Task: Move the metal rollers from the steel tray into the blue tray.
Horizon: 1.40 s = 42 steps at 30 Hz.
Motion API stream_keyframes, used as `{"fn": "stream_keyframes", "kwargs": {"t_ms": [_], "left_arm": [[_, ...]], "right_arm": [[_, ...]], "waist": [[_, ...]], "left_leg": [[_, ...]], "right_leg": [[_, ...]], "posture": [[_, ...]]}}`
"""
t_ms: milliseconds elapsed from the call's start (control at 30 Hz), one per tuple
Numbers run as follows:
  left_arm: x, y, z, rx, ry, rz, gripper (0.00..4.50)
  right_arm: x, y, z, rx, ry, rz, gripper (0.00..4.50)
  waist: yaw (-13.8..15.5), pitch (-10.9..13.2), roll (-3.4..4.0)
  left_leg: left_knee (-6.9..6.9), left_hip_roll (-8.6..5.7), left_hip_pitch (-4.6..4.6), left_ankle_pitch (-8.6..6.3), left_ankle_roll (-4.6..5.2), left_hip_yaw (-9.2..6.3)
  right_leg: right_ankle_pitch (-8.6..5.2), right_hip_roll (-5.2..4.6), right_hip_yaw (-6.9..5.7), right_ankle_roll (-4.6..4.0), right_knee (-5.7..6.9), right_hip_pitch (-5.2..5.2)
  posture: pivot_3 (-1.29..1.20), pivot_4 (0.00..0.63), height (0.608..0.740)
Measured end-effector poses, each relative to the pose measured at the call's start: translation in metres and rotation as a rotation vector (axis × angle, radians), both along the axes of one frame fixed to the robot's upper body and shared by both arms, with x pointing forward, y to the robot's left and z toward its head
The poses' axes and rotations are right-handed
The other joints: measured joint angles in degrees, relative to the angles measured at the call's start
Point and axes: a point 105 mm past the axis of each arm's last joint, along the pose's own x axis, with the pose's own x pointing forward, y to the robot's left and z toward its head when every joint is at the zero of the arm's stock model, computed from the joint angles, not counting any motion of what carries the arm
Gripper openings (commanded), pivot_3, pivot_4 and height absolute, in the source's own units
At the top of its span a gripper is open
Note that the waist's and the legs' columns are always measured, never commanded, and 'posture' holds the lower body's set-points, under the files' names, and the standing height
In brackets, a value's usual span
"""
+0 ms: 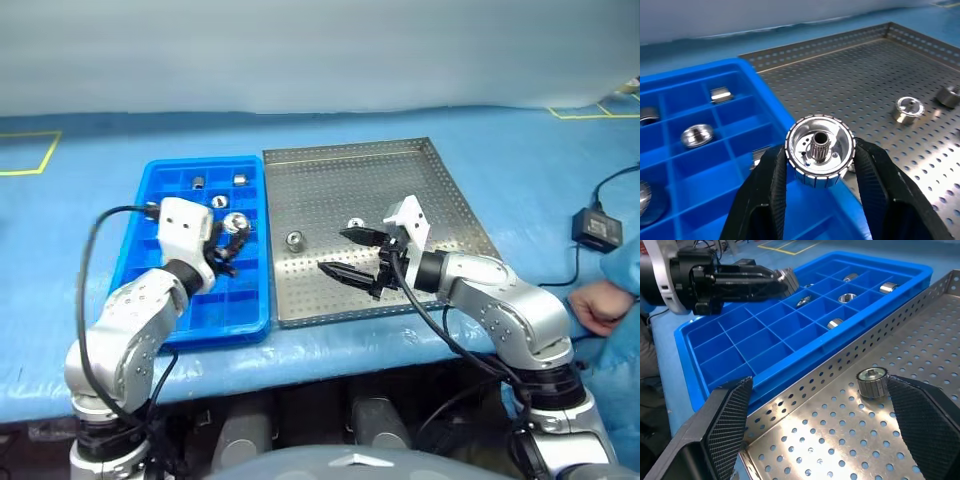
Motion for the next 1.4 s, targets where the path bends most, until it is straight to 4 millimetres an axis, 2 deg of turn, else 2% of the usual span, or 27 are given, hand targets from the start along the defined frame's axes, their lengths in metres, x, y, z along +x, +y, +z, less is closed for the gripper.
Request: {"fn": "stream_keyframes", "kwargs": {"t_ms": [167,300,467,733,867,933,1000,1133,1200,1267,1400], "left_arm": [[-0.009,0.042,-0.011,0.026,0.05,0.269,1.8],[-0.005,0.055,-0.011,0.031,0.047,0.387,1.8],[0.011,0.054,-0.01,0.04,0.044,0.409,1.8],[0.018,0.051,-0.021,0.036,0.071,0.427,4.31],[0.021,0.051,-0.013,-0.01,0.01,0.45,4.41],[0.026,0.042,-0.003,-0.052,-0.047,0.399,4.41],[0.034,0.02,0.006,-0.099,-0.086,0.252,4.41],[0.036,-0.059,0.015,-0.076,-0.087,-0.238,4.41],[0.033,-0.085,0.011,-0.006,-0.051,-0.417,4.41],[0.034,-0.098,-0.001,0.081,0.015,-0.534,4.41],[0.043,-0.1,-0.025,0.217,0.141,-0.625,4.41]], "right_arm": [[0.002,0.005,-0.008,-0.011,0.023,0.007,4.5],[0.005,0.005,-0.005,-0.014,-0.001,-0.002,4.5],[0.01,0.003,-0.004,-0.008,-0.013,-0.045,4.5],[0.013,-0.008,-0.001,-0.014,-0.037,-0.113,4.5],[0.016,-0.012,-0.001,-0.03,-0.045,-0.144,4.5],[0.017,-0.013,-0.001,-0.035,-0.047,-0.151,4.5],[0.017,-0.014,-0.002,-0.044,-0.048,-0.157,4.5],[0.014,-0.014,-0.001,-0.066,-0.066,-0.158,4.5],[0.012,-0.015,-0.002,-0.075,-0.07,-0.164,4.5],[0.009,-0.018,-0.006,-0.088,-0.067,-0.179,4.5],[0.004,-0.021,-0.011,-0.097,-0.06,-0.202,4.5]], "waist": [[1.6,0.0,-0.09],[2.5,-0.1,-0.16],[2.4,-0.1,-0.19],[1.4,-0.1,-0.2],[1.2,-0.1,-0.21],[1.2,-0.1,-0.22],[1.2,-0.1,-0.22],[0.7,-0.1,-0.22],[-0.1,-0.1,-0.21],[-0.8,-0.1,-0.19],[-2.3,-0.1,-0.18]], "left_leg": [[0.0,-0.04,-0.07,0.0,0.0,-0.03],[0.01,-0.04,-0.06,0.04,-0.05,-0.06],[0.0,-0.03,-0.06,0.06,-0.07,-0.05],[-0.08,-0.01,-0.1,0.05,-0.07,-0.05],[-0.06,0.0,-0.1,0.06,-0.07,-0.04],[-0.05,0.0,-0.1,0.06,-0.08,-0.04],[-0.03,-0.02,-0.11,0.06,-0.07,-0.03],[-0.05,-0.05,-0.16,0.05,-0.05,-0.01],[-0.07,-0.04,-0.15,0.04,-0.04,0.01],[-0.08,-0.04,-0.12,0.05,-0.04,0.03],[-0.07,-0.03,-0.1,0.06,-0.04,0.09]], "right_leg": [[0.01,-0.02,-0.02,-0.01,-0.04,-0.01],[0.01,-0.02,-0.09,-0.03,-0.04,0.01],[0.04,-0.02,-0.12,-0.08,-0.04,0.01],[0.04,-0.02,-0.12,-0.13,-0.06,-0.05],[0.05,-0.03,-0.12,-0.14,-0.05,-0.05],[0.05,-0.03,-0.13,-0.14,-0.05,-0.03],[0.05,-0.05,-0.12,-0.14,-0.05,-0.03],[0.05,-0.06,-0.1,-0.15,-0.08,-0.07],[0.03,-0.03,-0.1,-0.17,-0.07,-0.09],[0.02,0.0,-0.11,-0.17,-0.05,-0.1],[0.0,0.03,-0.09,-0.13,-0.03,-0.13]], "posture": [[0.07,0.15,0.74],[0.06,0.15,0.74],[0.01,0.15,0.74],[-0.01,0.15,0.74],[-0.02,0.15,0.74],[-0.02,0.15,0.74],[-0.05,0.15,0.74],[-0.1,0.15,0.74],[-0.12,0.15,0.74],[-0.14,0.15,0.74],[-0.17,0.15,0.74]]}}
